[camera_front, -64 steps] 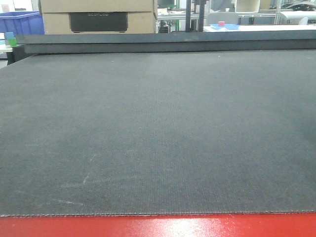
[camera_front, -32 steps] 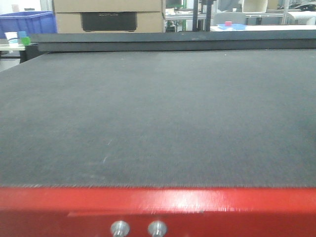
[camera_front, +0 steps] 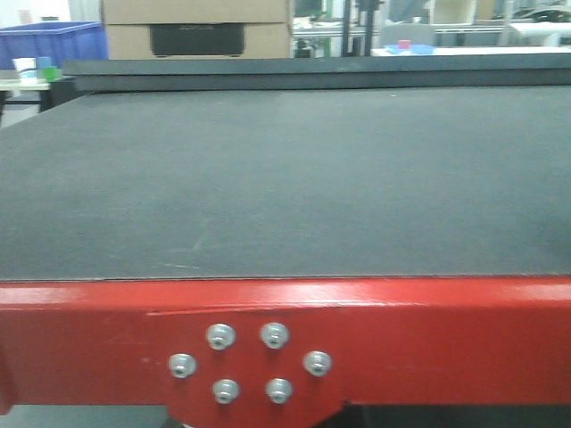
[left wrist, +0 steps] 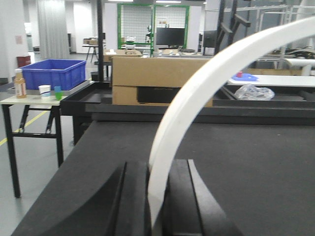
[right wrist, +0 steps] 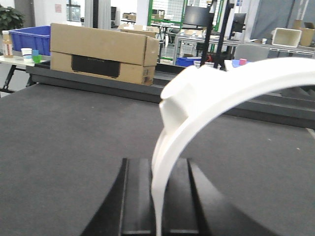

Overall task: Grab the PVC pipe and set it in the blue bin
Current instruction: 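Hold the clamp in both grippers while driving toward the blue bin shelves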

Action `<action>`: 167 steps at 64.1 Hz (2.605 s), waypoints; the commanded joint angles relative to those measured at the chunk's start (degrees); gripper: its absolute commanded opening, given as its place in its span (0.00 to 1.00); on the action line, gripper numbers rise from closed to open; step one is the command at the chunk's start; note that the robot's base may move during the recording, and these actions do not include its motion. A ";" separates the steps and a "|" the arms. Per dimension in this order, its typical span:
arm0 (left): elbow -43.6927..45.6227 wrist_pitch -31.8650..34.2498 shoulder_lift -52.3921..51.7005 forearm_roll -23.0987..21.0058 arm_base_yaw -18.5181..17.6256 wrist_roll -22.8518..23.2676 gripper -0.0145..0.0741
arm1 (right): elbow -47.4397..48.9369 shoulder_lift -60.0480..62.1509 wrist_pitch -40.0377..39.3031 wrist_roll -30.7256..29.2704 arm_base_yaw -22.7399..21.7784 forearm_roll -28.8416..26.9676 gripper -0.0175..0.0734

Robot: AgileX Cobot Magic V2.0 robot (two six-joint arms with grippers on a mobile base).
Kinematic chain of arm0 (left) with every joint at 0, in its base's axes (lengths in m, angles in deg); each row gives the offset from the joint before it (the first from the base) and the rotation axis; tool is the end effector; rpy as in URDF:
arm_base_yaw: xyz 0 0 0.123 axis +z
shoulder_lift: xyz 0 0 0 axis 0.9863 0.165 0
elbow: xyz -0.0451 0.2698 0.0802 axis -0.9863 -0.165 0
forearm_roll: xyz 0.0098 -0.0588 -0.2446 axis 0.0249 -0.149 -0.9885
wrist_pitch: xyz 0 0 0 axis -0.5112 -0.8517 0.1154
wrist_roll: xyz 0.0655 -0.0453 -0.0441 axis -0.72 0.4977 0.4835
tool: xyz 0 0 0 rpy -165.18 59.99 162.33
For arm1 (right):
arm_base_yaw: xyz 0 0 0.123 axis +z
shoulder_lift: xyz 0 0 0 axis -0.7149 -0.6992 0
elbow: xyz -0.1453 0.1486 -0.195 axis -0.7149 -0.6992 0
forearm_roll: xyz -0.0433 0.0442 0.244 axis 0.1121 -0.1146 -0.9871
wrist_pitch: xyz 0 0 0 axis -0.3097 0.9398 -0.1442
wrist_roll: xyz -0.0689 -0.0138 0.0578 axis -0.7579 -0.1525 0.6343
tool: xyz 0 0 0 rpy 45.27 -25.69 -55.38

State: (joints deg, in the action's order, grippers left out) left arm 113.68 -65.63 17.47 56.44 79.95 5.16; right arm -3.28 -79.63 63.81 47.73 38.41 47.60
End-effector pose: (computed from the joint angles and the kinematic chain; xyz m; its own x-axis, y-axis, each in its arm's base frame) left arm 0.0906 0.0010 0.3745 0.0798 0.0078 -0.9968 -0.0116 0.9999 0.0069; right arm 0.0961 -0.0042 0.3826 -0.0145 -0.0523 -0.9985 0.0387 0.9979 -0.0528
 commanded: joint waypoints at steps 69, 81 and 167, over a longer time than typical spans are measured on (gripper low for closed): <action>0.39 1.27 -0.07 -0.45 0.18 0.22 0.04 | 0.07 0.26 -1.45 -0.33 -0.03 -0.31 0.01; 0.39 1.27 -0.07 -0.45 0.18 0.22 0.04 | 0.07 0.26 -1.45 -0.33 -0.03 -0.31 0.01; 0.39 1.27 -0.07 -0.45 0.18 0.22 0.04 | 0.07 0.26 -1.45 -0.33 -0.03 -0.31 0.01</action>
State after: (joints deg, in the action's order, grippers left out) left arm 113.68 -65.63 17.49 56.44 79.95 5.16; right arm -3.28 -79.53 63.81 47.73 38.41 47.60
